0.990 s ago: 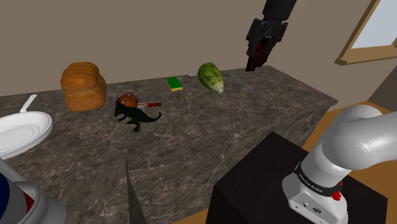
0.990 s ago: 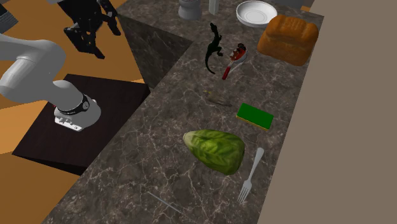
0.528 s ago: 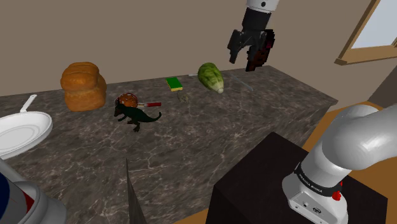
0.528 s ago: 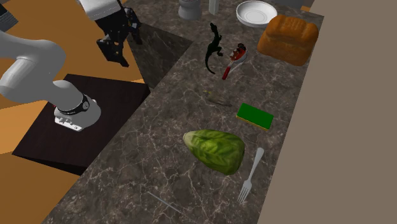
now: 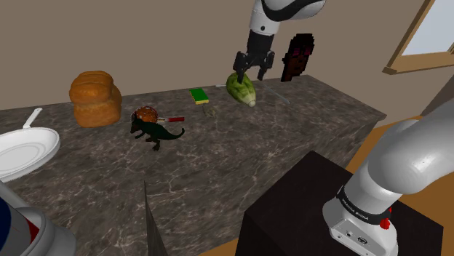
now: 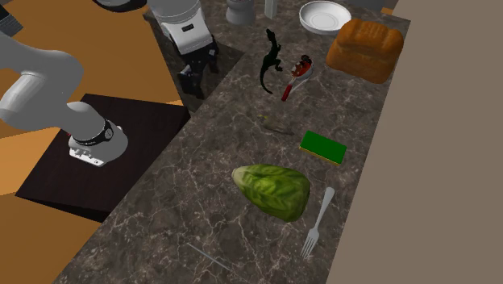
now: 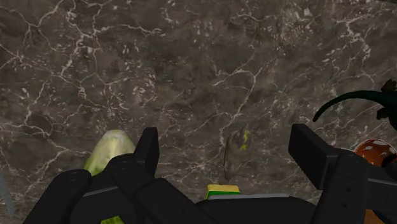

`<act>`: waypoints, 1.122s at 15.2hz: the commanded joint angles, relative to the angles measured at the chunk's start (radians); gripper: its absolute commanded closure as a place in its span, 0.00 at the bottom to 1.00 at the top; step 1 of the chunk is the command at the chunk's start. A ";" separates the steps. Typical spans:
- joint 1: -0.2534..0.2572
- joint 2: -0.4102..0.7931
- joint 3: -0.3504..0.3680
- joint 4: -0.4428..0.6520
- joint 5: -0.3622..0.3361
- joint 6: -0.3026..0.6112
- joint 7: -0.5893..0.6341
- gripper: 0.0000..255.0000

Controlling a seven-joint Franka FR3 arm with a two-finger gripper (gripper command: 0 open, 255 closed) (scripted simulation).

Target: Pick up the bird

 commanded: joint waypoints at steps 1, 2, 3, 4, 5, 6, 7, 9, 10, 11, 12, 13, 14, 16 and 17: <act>-0.004 0.077 0.009 0.026 -0.009 0.051 0.014 0.00; -0.005 0.115 0.015 0.042 -0.014 0.071 0.023 0.00; -0.005 0.152 0.019 0.060 -0.020 0.089 0.032 0.00; -0.006 0.190 0.024 0.080 -0.027 0.106 0.041 0.00; -0.006 0.228 0.028 0.100 -0.034 0.123 0.051 0.00; -0.007 0.267 0.032 0.122 -0.041 0.138 0.061 0.00; -0.006 0.305 0.035 0.146 -0.050 0.152 0.071 0.00; -0.005 0.383 0.039 0.196 -0.068 0.176 0.091 0.00; -0.003 0.422 0.041 0.224 -0.077 0.186 0.101 0.00; -0.001 0.461 0.042 0.252 -0.087 0.194 0.111 0.00; 0.001 0.501 0.042 0.282 -0.096 0.202 0.121 0.00; 0.004 0.540 0.042 0.314 -0.106 0.208 0.131 0.00; 0.008 0.580 0.041 0.347 -0.115 0.213 0.140 0.00; 0.016 0.660 0.038 0.418 -0.133 0.219 0.157 0.00; 0.020 0.701 0.036 0.455 -0.141 0.220 0.165 0.00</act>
